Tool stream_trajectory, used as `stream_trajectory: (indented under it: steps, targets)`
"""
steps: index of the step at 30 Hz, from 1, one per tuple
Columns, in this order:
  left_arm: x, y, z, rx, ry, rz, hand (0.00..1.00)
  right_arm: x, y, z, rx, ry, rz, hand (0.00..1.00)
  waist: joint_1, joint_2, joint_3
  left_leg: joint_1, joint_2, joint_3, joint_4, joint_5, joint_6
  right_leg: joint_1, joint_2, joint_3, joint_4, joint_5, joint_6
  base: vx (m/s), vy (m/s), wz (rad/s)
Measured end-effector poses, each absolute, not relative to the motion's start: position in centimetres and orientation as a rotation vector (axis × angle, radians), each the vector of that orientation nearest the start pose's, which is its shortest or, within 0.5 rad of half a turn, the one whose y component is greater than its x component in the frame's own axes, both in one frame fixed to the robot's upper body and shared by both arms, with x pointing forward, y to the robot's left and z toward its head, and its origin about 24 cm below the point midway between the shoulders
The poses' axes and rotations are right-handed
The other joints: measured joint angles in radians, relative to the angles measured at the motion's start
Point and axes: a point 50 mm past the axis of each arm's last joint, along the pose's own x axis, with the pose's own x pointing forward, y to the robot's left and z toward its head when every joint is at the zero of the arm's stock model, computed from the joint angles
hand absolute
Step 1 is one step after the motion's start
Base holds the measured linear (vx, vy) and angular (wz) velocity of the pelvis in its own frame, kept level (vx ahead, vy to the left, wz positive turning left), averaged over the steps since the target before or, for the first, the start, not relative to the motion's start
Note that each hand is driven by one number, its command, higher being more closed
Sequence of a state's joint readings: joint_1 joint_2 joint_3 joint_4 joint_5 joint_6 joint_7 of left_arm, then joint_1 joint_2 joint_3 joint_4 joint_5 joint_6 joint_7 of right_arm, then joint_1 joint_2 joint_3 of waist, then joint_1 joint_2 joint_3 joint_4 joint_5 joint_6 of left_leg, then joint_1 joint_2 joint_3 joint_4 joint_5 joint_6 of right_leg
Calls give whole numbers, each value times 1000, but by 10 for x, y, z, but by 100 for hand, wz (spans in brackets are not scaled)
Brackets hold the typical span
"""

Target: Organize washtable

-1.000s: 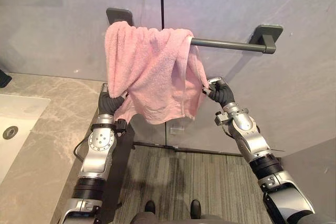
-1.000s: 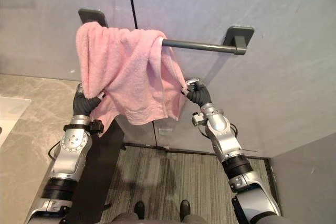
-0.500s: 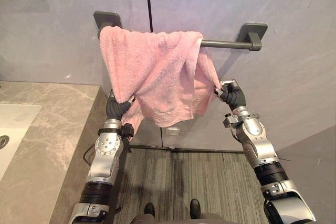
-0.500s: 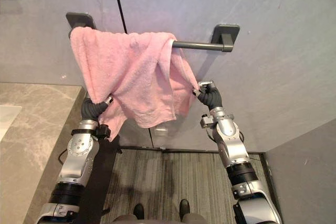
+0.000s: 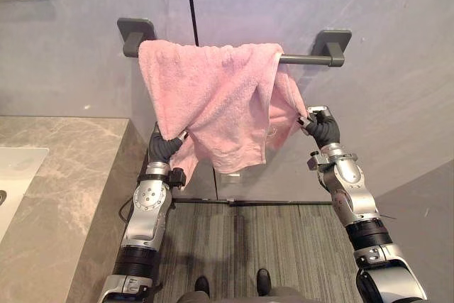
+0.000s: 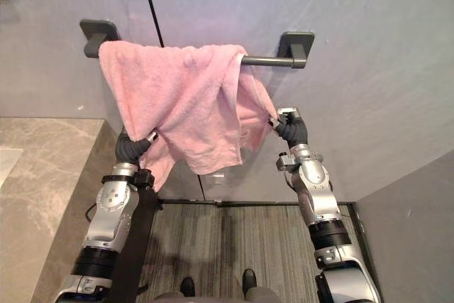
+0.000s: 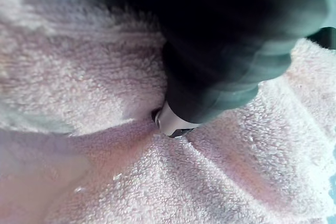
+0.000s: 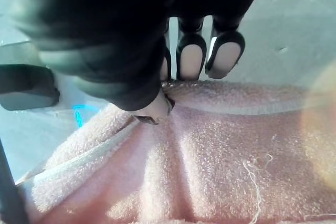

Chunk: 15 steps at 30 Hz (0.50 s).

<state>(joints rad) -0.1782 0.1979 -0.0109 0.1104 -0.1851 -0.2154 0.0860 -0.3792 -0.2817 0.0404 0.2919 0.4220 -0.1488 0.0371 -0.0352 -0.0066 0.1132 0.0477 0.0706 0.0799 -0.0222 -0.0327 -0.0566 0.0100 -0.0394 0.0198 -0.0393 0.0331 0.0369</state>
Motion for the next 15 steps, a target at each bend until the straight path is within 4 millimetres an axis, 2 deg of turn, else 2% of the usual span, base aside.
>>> stream_trajectory:
  steps: [8, 15]
  targets:
    - [288, 172, 89, -4, -280, 17, 100, 324, -190, 99, 139, -212, 47, 100, -3, 8, 0, 0, 0, -1, 0, 1, 0, 0, 0, -1, 0, 0, 0, 0, 0, 0]
    - [289, 169, 76, -27, -224, 26, 100, 324, -191, 91, 142, -180, 38, 100, -3, 8, 0, 0, 0, -1, 0, 1, 0, 0, 0, -1, 1, 0, 0, 0, 0, 0]
